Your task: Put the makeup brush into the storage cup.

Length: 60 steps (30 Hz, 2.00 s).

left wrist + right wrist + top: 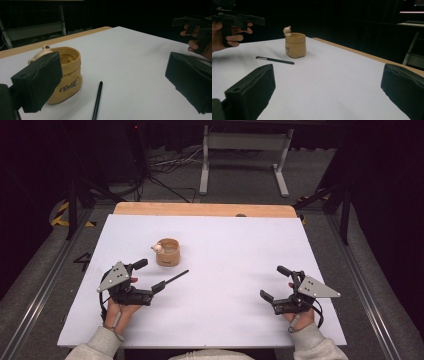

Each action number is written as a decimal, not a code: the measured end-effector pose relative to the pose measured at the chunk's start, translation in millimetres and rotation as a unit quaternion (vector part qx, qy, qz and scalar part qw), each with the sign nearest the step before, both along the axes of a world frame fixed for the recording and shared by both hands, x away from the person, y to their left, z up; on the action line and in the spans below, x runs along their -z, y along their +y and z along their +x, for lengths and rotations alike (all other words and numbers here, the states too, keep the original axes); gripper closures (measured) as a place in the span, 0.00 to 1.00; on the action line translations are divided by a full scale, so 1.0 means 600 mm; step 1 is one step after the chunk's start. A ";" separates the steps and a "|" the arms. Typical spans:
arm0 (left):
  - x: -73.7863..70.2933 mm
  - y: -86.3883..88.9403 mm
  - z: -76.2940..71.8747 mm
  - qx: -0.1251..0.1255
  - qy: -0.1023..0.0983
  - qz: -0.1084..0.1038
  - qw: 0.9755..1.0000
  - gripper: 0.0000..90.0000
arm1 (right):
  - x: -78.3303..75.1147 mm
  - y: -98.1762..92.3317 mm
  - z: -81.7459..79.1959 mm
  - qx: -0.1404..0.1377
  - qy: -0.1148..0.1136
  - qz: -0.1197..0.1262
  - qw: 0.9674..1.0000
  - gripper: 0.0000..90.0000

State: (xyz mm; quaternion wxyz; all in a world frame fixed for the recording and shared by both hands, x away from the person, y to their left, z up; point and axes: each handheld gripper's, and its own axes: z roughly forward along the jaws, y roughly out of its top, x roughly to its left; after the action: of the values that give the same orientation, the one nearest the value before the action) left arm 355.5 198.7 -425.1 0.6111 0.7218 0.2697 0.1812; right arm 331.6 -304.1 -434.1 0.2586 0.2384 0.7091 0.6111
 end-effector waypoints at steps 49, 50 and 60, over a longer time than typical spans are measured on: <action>-0.081 -0.080 0.029 0.016 0.102 0.231 0.968 0.09 | -0.001 -0.004 0.003 -0.031 0.024 0.021 0.999 0.02; -0.083 -0.080 0.032 0.020 0.109 0.235 0.966 0.09 | -0.001 -0.004 0.003 -0.032 0.025 0.021 0.999 0.02; -0.100 -0.080 0.048 0.025 0.151 0.222 0.963 0.10 | 0.000 -0.002 0.002 -0.038 0.030 0.017 0.999 0.03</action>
State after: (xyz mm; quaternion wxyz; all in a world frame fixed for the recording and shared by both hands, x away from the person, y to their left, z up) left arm 384.3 150.6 -365.2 0.3920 0.8648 0.2938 0.1099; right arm 332.7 -305.6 -434.0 0.2095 0.2338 0.7150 0.6247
